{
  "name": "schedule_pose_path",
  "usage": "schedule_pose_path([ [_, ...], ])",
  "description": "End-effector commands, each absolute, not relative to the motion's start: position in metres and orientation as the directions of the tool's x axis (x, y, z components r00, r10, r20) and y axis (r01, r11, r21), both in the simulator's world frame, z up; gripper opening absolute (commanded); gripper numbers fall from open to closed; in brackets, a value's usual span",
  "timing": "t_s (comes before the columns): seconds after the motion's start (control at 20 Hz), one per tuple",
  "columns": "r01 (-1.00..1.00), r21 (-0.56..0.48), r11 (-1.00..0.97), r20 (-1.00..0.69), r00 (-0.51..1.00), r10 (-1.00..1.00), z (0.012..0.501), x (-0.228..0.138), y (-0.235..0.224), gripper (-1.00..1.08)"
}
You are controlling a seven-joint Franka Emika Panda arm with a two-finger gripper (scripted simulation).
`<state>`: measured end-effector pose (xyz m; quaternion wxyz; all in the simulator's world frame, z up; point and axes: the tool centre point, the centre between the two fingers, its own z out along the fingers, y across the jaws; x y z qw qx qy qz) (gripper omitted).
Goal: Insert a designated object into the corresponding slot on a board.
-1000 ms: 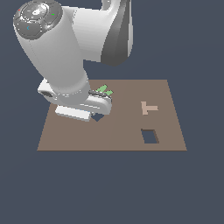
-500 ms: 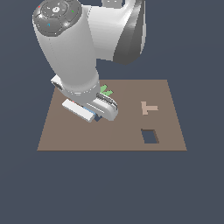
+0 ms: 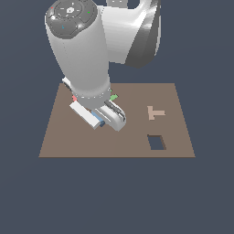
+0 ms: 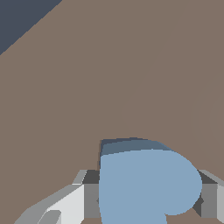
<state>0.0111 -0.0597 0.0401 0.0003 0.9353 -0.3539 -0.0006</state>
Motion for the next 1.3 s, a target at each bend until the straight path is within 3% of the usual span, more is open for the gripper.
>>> schedule_pose_path([
  [0.0,-0.684,0.001,-0.730,-0.001,0.730,-0.684,0.040,0.012,-0.058,-1.00],
  [0.75,-0.706,0.001,-0.708,-0.001,0.708,-0.706,0.030,0.013,-0.055,-1.00],
  [0.8,-0.706,0.001,-0.708,-0.001,0.708,-0.706,0.030,0.013,-0.055,1.00],
  [1.25,-0.706,0.001,-0.708,-0.001,0.708,-0.706,0.030,0.013,-0.055,1.00],
])
